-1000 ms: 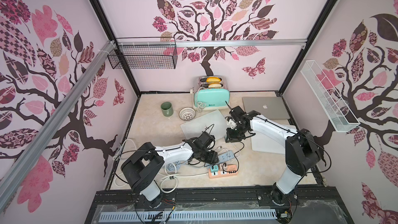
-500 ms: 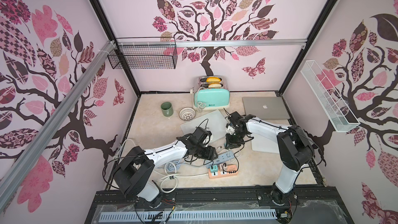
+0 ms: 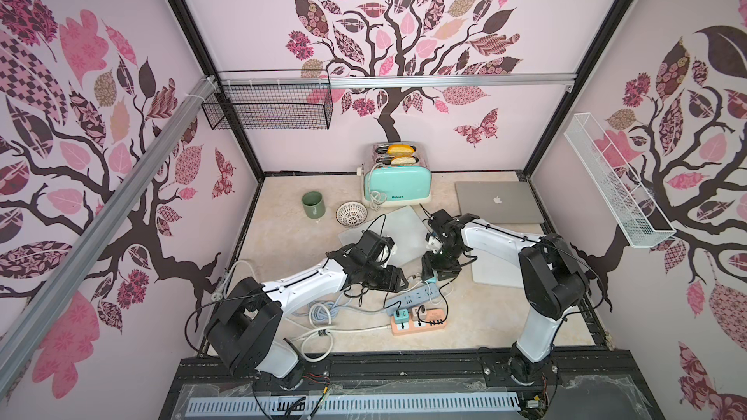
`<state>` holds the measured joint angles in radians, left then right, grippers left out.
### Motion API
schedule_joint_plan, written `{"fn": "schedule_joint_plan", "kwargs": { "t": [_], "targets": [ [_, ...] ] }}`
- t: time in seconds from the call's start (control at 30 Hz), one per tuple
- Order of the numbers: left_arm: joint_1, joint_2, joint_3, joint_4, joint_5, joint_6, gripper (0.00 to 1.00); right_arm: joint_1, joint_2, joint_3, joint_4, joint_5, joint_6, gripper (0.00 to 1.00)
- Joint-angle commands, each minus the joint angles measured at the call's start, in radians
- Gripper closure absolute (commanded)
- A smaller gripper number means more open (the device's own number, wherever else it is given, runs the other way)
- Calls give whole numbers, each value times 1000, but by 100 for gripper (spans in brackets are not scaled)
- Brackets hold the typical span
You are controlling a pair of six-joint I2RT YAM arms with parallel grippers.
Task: Unplug the laptop charger
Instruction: Place the plug at the center of the board, then remove the charging cable from the laptop.
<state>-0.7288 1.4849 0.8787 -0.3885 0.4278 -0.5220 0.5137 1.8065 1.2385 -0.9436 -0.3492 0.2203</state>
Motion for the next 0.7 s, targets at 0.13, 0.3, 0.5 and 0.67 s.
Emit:
{"fn": "schedule_joint_plan", "kwargs": {
  "t": [0.13,0.3,0.5,0.67],
  "targets": [
    [12,-35,55,-31,-14,25,35,-1,-38,163,-97,64,-16,34],
    [22,-56,70,-98,-3,43,35,-1,-70,268,-185,55,-39,32],
    [29,-168,33,-186,-6,63,34,0,-184,219,-242,21,-41,31],
    [51,-202,26,-199,11,73,34,-1,-257,143,-218,87,-12,30]
  ]
}}
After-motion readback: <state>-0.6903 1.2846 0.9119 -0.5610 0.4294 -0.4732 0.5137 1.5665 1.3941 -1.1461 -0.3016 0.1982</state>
